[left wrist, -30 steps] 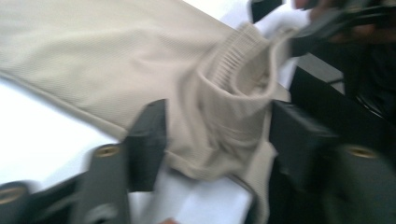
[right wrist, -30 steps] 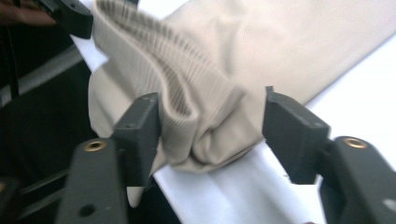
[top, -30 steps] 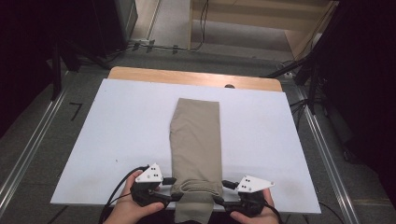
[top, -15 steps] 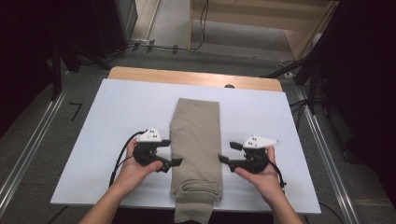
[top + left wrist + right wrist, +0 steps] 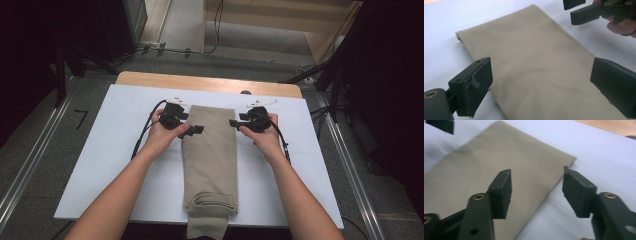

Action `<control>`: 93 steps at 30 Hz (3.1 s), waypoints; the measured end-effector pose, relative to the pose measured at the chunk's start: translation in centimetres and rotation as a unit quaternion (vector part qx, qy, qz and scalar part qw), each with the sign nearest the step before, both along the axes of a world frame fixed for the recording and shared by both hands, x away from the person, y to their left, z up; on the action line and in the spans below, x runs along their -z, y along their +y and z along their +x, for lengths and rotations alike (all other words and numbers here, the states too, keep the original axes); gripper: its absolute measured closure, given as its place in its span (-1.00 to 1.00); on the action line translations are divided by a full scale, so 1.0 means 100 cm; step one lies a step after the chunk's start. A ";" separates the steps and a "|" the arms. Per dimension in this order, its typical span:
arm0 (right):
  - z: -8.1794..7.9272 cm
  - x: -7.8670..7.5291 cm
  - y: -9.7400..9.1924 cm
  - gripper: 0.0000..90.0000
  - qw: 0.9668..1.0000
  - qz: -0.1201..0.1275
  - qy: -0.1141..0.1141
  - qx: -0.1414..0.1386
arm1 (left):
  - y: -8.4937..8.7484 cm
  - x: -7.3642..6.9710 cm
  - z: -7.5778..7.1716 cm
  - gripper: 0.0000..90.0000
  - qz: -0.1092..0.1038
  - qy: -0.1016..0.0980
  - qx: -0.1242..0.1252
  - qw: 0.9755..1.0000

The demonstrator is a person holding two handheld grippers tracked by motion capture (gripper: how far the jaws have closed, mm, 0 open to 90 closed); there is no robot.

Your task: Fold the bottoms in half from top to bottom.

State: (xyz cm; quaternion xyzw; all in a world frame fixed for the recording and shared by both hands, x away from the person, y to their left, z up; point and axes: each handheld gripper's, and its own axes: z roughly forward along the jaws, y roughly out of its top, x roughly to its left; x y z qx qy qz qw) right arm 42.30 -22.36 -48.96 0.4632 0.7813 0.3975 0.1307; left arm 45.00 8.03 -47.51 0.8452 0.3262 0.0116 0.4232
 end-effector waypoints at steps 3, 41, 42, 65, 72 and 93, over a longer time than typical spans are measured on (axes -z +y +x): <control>0.020 0.007 -0.003 -0.01 1.000 -0.008 0.013 0.009 | -0.006 0.004 0.021 -0.81 0.026 -0.001 -0.016 1.000; 0.091 -0.030 0.007 0.86 0.999 0.035 0.005 0.019 | -0.003 -0.037 0.102 0.97 -0.011 -0.035 -0.103 0.994; 0.094 -0.035 0.006 0.86 0.999 0.038 0.000 0.021 | -0.003 -0.042 0.106 0.97 -0.010 -0.039 -0.100 0.994; 0.013 -0.032 0.005 -0.13 0.998 0.062 -0.015 0.013 | 0.022 -0.025 0.011 -0.33 -0.030 -0.063 -0.058 0.996; -0.053 -0.015 0.011 -0.04 0.997 0.069 0.014 -0.035 | 0.008 -0.008 -0.059 -0.32 -0.014 -0.062 -0.014 0.998; -0.168 0.014 0.028 -0.31 0.989 0.058 0.035 -0.131 | 0.019 0.023 -0.173 -0.28 -0.027 -0.031 0.056 0.998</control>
